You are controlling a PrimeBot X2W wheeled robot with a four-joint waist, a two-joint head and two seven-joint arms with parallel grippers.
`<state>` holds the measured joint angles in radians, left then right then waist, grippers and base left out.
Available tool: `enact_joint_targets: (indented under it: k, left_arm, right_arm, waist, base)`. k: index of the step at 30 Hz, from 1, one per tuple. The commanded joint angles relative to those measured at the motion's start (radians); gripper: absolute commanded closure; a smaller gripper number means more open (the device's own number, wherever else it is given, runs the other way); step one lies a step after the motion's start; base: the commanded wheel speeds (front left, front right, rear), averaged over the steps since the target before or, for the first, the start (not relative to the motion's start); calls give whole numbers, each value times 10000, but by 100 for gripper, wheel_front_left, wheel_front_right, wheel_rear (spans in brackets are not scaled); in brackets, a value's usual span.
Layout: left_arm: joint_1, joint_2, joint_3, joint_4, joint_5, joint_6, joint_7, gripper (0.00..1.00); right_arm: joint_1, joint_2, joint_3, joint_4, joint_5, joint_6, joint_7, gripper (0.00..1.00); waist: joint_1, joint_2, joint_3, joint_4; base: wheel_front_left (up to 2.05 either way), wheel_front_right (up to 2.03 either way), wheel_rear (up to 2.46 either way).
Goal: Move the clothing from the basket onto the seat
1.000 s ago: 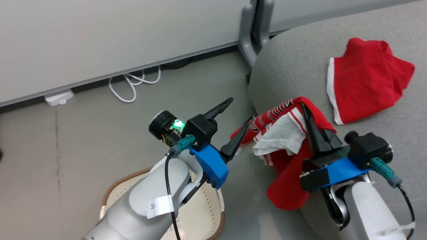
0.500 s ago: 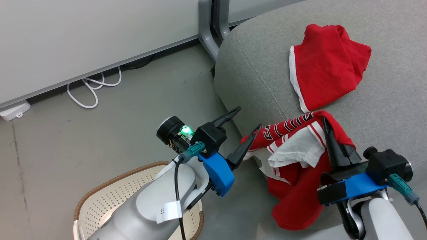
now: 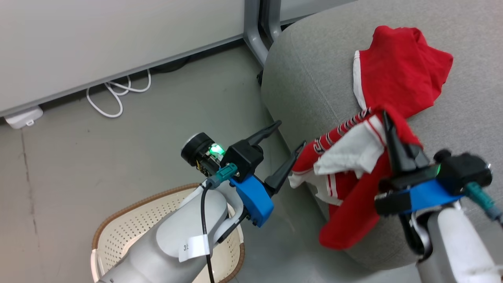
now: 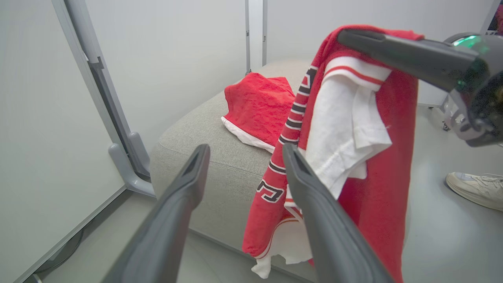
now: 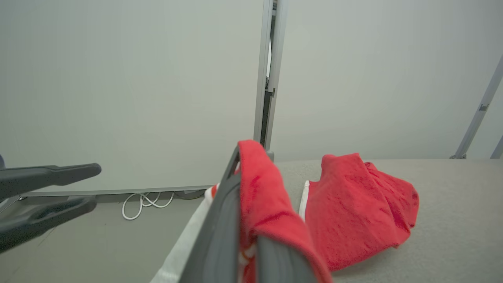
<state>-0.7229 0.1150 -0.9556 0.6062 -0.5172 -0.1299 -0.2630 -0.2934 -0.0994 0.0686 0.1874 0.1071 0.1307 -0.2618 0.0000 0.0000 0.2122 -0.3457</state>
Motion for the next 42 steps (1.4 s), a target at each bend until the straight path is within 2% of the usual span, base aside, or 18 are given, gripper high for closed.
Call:
enact_joint_targets:
  k: [1,8,13,16,17,23,26,28,30,37,42]
  left_arm:
    - [-207,118,114,-73,115,-8,-28,0]
    - [-860,497,320,-319,538,-8,-26,0]
    - [-1487,855,251,-372,839,-8,-28,0]
    - [-1804,1014,251,-413,952,-8,-26,0]
    - [-1804,1014,251,-413,952,-8,-26,0]
    - [-2369,1196,204,-535,1157,-8,7,0]
    - [-2515,1284,153,-603,1227,-8,19,0]
    - [-2598,1337,154,-646,1221,-7,22,0]
    - [-2632,1414,163,-688,1234,9,15,0]
    - [-2741,1485,137,-801,1219,34,10,0]
    - [-2839,1499,148,-892,1225,92,0,0]
  right_arm:
    - [-705,-104,-111,-148,-51,1,-49,100]
    - [-3468,-509,-894,-458,-138,1,-48,100]
    - [-5609,-1265,-2076,-794,-308,1,-46,100]
    - [-6769,-2054,-2838,-797,-408,1,-46,100]
    - [-6769,-2054,-2838,-797,-408,1,-46,100]
    - [-8457,-4445,-3555,273,-435,-2,-46,100]
    - [-8742,-5117,-3933,1002,-431,-1,-43,100]
    - [-8712,-5207,-4108,1263,-380,1,-43,100]
    - [-8280,-5012,-4066,1537,-502,-1,-44,100]
    - [-6746,-3792,-4000,2265,-654,-1,-44,100]
    - [-5959,-3199,-4093,2899,-461,-1,-44,100]
  waist:
    - [0,0,329,130]
    - [0,0,1811,291]
    - [0,0,3059,354]
    - [0,0,3651,402]
    - [0,0,3651,402]
    - [0,0,4629,431]
    - [0,0,4954,438]
    - [0,0,5100,415]
    - [0,0,5201,371]
    - [0,0,5421,468]
    - [0,0,5494,609]
  base:
    - [0,0,0]
    - [0,0,0]
    - [0,0,0]
    - [0,0,0]
    - [0,0,0]
    - [0,0,0]
    - [0,0,0]
    - [0,0,0]
    - [0,0,0]
    - [0,0,0]
    - [0,0,0]
